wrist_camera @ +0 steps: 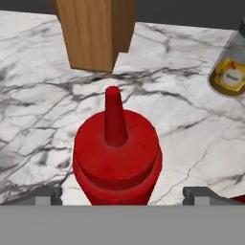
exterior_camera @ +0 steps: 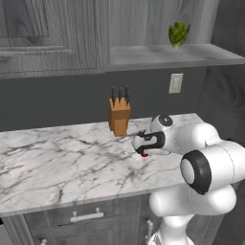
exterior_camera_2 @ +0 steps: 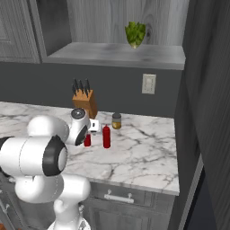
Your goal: Pick the ketchup and ketchup from the counter and place them in the cabinet.
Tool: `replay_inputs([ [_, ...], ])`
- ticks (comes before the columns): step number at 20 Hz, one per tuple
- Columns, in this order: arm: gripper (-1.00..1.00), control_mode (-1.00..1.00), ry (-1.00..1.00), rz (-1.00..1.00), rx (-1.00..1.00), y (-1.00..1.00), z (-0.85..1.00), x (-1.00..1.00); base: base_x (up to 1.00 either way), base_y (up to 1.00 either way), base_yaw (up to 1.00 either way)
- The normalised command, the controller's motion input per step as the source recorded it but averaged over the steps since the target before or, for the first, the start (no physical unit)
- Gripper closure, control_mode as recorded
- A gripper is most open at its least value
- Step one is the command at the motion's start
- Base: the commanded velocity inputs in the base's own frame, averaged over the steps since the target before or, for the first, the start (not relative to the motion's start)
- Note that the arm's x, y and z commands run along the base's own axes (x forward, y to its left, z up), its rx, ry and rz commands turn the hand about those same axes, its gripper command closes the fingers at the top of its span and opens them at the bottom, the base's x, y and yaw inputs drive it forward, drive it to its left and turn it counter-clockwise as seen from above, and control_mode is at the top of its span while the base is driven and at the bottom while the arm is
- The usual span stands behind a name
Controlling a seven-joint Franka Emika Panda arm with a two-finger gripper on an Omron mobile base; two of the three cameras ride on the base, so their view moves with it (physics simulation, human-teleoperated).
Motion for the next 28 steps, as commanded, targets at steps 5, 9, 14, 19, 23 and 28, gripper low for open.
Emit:
replay_inputs([
  [5, 1.0, -1.0, 0.0, 0.0, 0.0, 0.02, -0.09, 0.17, 0.0, 0.0, 0.0],
  [9, 1.0, -1.0, 0.0, 0.0, 0.0, 0.01, -0.09, 0.14, 0.0, 0.0, 0.0],
  [14, 1.0, -1.0, 0.0, 0.02, 0.0, 0.02, -0.01, 0.02, 0.0, 0.0, 0.0],
  [19, 1.0, -1.0, -0.06, 0.03, 0.0, 0.22, 0.04, -0.11, 0.0, 0.0, 0.0],
  [23, 1.0, -1.0, -0.13, 0.03, 0.0, 0.36, 0.23, -0.3, 0.0, 0.0, 0.0],
  [28, 1.0, -1.0, -0.16, 0.02, -0.08, 0.25, 0.35, -0.38, 0.0, 0.0, 0.0],
])
